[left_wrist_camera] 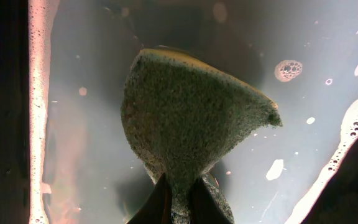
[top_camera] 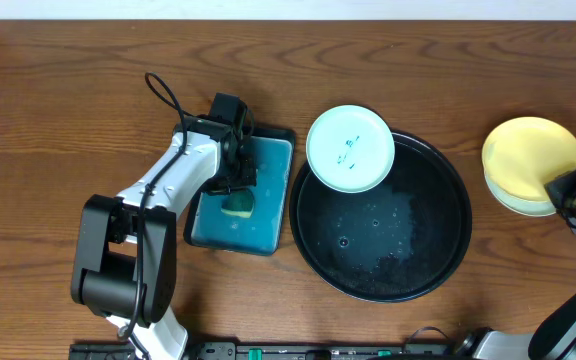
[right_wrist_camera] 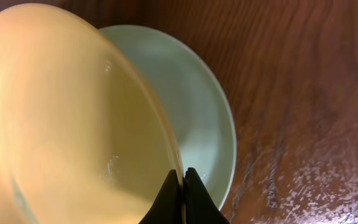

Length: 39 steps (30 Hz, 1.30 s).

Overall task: Clean dirty plates on tray and stack at the side
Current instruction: 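Carry the yellow plate right and stack it on the mint plate, then push the right gripper under the remaining mint plate rim and tilt it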

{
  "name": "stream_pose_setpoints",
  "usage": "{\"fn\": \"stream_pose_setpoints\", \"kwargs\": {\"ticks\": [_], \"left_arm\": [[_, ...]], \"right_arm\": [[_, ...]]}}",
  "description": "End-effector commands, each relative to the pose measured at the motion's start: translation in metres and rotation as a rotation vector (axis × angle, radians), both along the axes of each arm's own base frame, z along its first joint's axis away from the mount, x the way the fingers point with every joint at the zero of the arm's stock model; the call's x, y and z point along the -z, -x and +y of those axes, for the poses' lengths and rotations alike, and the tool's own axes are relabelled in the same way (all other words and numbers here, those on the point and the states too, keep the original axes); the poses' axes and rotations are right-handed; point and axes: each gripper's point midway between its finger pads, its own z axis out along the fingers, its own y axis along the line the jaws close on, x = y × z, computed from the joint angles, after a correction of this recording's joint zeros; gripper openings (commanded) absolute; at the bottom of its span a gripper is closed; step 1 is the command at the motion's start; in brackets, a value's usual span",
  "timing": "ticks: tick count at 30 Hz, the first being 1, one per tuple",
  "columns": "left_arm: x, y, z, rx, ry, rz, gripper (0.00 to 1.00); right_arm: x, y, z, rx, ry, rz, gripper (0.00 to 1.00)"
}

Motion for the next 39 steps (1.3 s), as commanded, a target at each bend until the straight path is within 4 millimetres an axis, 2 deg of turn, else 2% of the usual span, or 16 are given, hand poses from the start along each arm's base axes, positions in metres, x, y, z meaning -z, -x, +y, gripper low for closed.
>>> {"fn": "stream_pose_setpoints", "kwargs": {"ticks": [1,3,4,5,6,7,9,10,12,18,19,24,27,30,34,39], "left_arm": [[0.002,0.001,0.006,-0.004,-0.022,0.006,0.08],[0.002,0.001,0.006,-0.004,-0.022,0.005,0.08],[0.002,0.001,0.006,-0.004,-0.022,0.006,0.08],[0.002,0.001,0.006,-0.004,-0.022,0.006,0.08],[0.002,0.001,0.006,-0.004,-0.022,0.006,0.08],[0.002,0.001,0.006,-0.004,-0.022,0.006,0.08],[0.002,0.001,0.006,-0.004,-0.022,0.005,0.08],[0.002,0.001,0.006,-0.004,-0.022,0.005,0.08],[0.002,0.001,0.006,-0.004,-0.022,0.005,0.08],[0.002,0.001,0.006,-0.004,-0.022,0.005,0.08],[0.002,0.001,0.006,-0.004,-0.022,0.005,0.08],[0.002,0.001,0.006,-0.004,-0.021,0.006,0.08],[0.002,0.001,0.006,-0.004,-0.022,0.006,0.08],[0.002,0.001,0.006,-0.004,-0.022,0.006,0.08],[0.002,0.001,0.006,-0.004,-0.022,0.006,0.08],[0.002,0.001,0.006,-0.004,-0.022,0.005,0.08]], "right_arm": [[0.001,0.006,-0.008,0.014,0.004,0.006,0.01],[0.002,0.01,-0.01,0.024,0.008,0.021,0.02],[0.003,0.012,-0.01,0.028,0.011,0.031,0.09],[0.004,0.012,-0.01,0.03,0.011,0.036,0.22],[0.004,0.012,-0.01,0.029,0.01,0.035,0.3],[0.004,0.011,-0.008,0.023,0.002,0.029,0.35],[0.003,0.004,0.001,-0.017,-0.038,-0.003,0.36],[0.002,-0.002,0.01,-0.067,-0.067,-0.03,0.37],[-0.004,-0.021,0.042,-0.217,-0.15,-0.108,0.39],[-0.017,-0.056,0.123,-0.623,-0.146,-0.187,0.48],[-0.019,-0.063,0.155,-0.747,-0.148,-0.2,0.48],[-0.026,-0.076,0.222,-0.95,-0.153,-0.18,0.5],[-0.025,-0.083,0.249,-1.037,-0.158,-0.123,0.52],[-0.017,-0.091,0.266,-1.098,-0.15,-0.043,0.53],[0.003,-0.102,0.287,-1.148,-0.162,0.003,0.52],[0.031,-0.104,0.305,-1.178,-0.184,0.035,0.47]]}}
